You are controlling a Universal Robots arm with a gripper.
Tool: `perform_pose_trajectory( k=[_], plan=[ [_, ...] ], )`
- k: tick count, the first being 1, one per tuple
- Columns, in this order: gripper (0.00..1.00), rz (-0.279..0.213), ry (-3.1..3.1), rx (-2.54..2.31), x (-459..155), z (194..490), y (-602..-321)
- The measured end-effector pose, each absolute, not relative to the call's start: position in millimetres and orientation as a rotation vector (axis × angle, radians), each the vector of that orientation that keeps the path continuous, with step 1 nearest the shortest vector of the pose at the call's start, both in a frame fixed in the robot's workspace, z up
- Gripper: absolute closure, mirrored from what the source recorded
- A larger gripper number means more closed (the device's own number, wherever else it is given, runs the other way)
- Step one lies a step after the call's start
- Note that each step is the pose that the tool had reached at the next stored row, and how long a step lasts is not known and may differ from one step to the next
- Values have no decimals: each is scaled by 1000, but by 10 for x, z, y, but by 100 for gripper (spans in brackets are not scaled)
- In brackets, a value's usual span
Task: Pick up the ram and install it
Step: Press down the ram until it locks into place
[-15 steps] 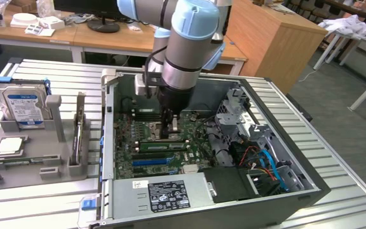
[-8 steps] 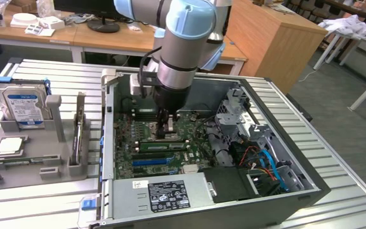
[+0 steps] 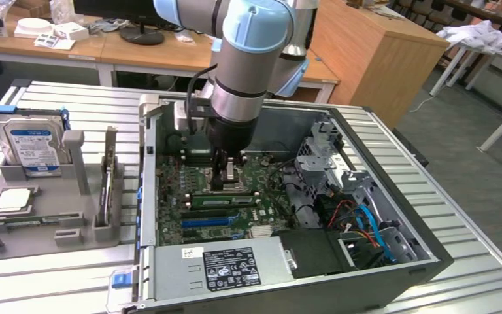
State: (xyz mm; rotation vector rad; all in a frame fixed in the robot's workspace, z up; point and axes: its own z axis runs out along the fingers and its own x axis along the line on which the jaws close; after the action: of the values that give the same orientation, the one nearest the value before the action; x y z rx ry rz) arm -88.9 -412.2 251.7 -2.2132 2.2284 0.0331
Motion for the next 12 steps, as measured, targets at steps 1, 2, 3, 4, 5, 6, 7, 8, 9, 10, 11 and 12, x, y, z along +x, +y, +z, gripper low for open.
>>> perform_pose_trajectory(
  k=[1, 2, 3, 4, 5, 6, 7, 8, 9, 10, 11, 12],
  plan=[
    [89, 33, 2228, -2213, -889, 2517, -4122],
    [89, 33, 2228, -2213, -892, 2516, -4122],
    [89, 33, 2228, -2213, -894, 2512, -4123],
    [89, 33, 2228, -2213, -894, 2507, -4123],
    [89, 33, 2228, -2213, -895, 2501, -4122],
    [89, 33, 2228, -2213, -896, 2494, -4122],
    [89, 33, 2228, -2213, -897, 2488, -4122],
    [89, 33, 2228, -2213, -897, 2482, -4122],
    [89, 33, 2228, -2213, -897, 2476, -4122],
    [89, 33, 2228, -2213, -897, 2471, -4122],
    [89, 33, 2228, -2213, -897, 2466, -4122],
    [89, 33, 2228, -2213, -897, 2463, -4122]
  ],
)
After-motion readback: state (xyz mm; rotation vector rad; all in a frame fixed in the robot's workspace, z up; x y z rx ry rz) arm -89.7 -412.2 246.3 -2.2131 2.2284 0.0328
